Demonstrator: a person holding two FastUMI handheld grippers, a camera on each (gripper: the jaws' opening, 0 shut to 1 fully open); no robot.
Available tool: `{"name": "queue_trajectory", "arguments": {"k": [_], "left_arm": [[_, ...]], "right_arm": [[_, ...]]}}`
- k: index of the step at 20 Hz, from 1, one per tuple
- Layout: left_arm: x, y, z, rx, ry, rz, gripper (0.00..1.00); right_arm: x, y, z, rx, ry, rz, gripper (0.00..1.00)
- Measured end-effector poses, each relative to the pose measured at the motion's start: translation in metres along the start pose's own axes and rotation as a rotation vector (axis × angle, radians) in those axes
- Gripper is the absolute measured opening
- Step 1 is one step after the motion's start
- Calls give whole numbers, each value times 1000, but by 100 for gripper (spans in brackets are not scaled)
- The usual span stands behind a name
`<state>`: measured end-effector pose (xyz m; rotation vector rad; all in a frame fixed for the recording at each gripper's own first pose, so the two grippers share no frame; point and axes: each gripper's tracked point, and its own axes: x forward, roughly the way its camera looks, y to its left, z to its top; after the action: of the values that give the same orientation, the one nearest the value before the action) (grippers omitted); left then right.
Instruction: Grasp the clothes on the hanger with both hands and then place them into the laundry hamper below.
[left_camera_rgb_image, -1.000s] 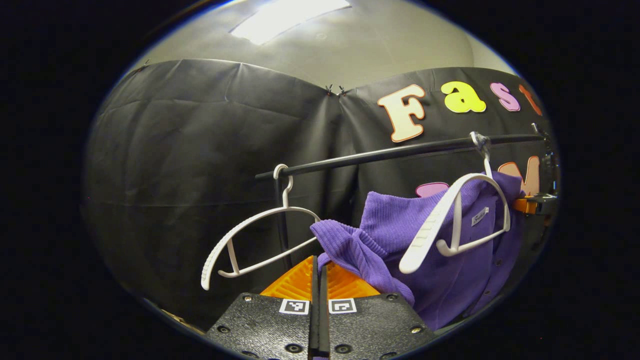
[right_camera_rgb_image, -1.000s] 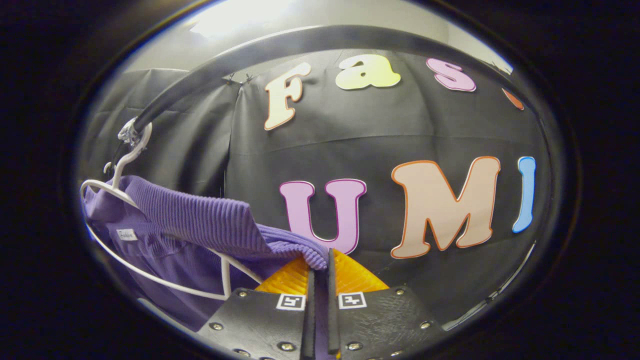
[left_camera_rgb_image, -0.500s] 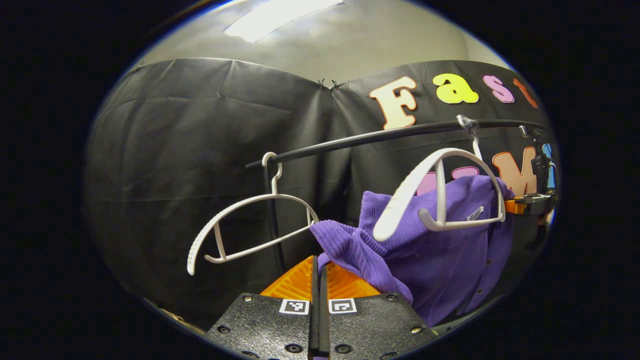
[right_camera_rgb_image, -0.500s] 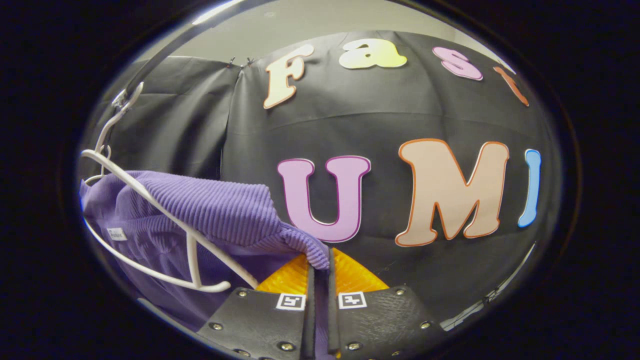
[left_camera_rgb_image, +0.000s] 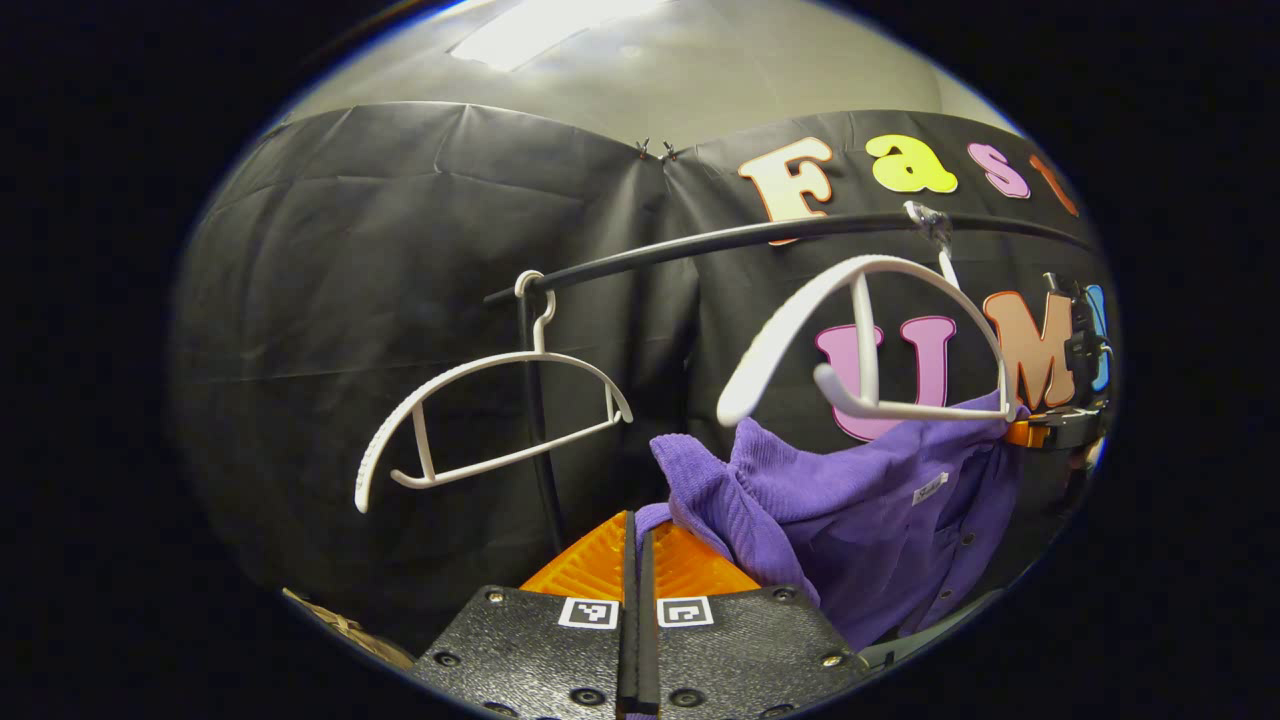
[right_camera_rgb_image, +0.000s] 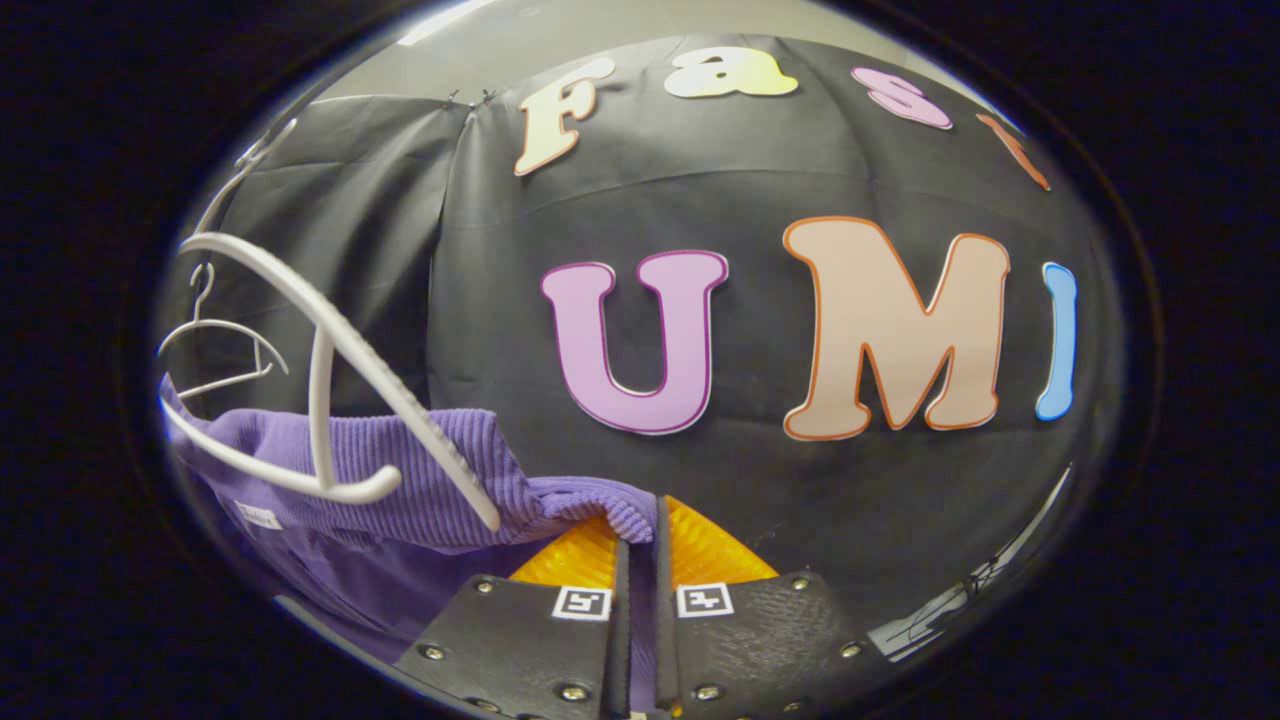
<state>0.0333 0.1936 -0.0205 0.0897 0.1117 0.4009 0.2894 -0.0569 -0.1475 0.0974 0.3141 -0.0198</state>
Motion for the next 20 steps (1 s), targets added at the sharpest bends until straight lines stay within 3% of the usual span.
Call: {"name": "queue_trajectory", "arguments": {"k": [5, 12, 20], "left_arm": [[-7, -7, -14, 7, 17, -8, 0], [-14, -30, -28, 12, 43, -59, 0], [-17, -79, -51, -26, 100, -188, 0]], "right_arm": [[-18, 7, -28, -10, 48, 28, 10], [-42, 47, -55, -29, 94, 116, 10], [-67, 100, -84, -30, 148, 216, 10]]}}
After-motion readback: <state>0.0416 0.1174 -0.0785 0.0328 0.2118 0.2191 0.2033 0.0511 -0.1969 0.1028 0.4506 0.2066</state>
